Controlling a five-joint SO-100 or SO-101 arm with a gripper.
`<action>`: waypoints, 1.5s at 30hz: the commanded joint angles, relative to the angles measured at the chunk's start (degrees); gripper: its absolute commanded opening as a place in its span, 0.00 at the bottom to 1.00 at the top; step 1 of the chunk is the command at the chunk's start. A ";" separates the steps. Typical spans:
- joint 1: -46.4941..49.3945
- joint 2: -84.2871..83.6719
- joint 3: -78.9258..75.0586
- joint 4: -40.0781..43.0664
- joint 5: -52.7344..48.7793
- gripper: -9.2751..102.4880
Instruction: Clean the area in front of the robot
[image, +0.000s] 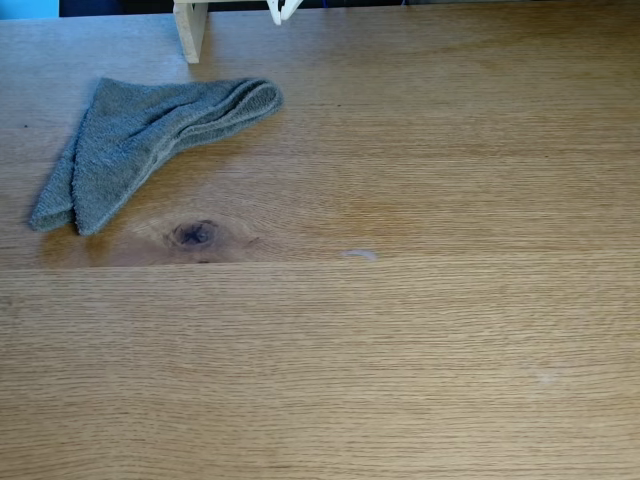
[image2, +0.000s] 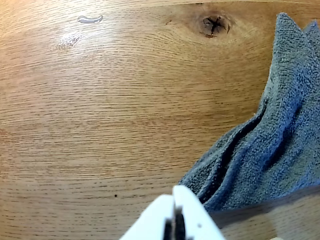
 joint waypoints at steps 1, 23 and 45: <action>2.81 0.26 6.86 0.09 -0.26 0.08; 5.89 0.26 6.77 -10.81 -4.13 0.08; -1.05 -33.22 -29.18 -19.16 -6.86 0.08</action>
